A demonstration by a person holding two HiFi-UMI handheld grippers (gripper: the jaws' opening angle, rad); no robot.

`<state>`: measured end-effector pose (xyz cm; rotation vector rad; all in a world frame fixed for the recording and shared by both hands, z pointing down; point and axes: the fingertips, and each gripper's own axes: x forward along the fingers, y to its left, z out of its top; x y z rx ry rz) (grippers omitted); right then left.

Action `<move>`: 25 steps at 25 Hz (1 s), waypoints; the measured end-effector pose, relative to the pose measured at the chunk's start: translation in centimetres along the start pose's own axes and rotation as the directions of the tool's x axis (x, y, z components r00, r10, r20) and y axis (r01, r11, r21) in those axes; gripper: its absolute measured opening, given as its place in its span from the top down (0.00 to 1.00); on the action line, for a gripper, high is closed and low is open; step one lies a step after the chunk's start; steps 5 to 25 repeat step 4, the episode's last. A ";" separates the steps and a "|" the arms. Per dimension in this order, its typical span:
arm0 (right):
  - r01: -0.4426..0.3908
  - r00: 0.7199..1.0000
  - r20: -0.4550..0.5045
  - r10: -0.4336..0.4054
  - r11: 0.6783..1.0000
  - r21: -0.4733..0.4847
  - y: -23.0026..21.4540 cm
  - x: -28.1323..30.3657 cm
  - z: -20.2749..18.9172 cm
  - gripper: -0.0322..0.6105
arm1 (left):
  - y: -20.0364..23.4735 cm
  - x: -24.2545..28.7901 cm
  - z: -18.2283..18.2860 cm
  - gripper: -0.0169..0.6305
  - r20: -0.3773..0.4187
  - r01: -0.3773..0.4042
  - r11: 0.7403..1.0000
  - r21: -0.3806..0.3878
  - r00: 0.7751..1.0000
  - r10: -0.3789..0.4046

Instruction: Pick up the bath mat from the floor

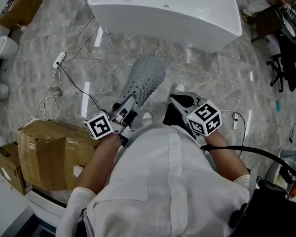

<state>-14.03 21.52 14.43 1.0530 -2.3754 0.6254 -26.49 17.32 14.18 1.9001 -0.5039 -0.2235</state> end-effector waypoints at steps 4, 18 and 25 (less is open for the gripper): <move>0.002 1.000 0.000 -0.002 1.000 0.002 0.5 0.0 -0.7 0.94 | 1.0 -0.5 -0.4 0.95 -0.005 -0.019 1.000 0.005 1.000 0.019; 0.002 1.000 0.000 -0.002 1.000 0.002 0.5 0.0 -0.7 0.94 | 1.0 -0.5 -0.4 0.95 -0.005 -0.019 1.000 0.005 1.000 0.019; 0.002 1.000 0.000 -0.002 1.000 0.002 0.5 0.0 -0.7 0.94 | 1.0 -0.5 -0.4 0.95 -0.005 -0.019 1.000 0.005 1.000 0.019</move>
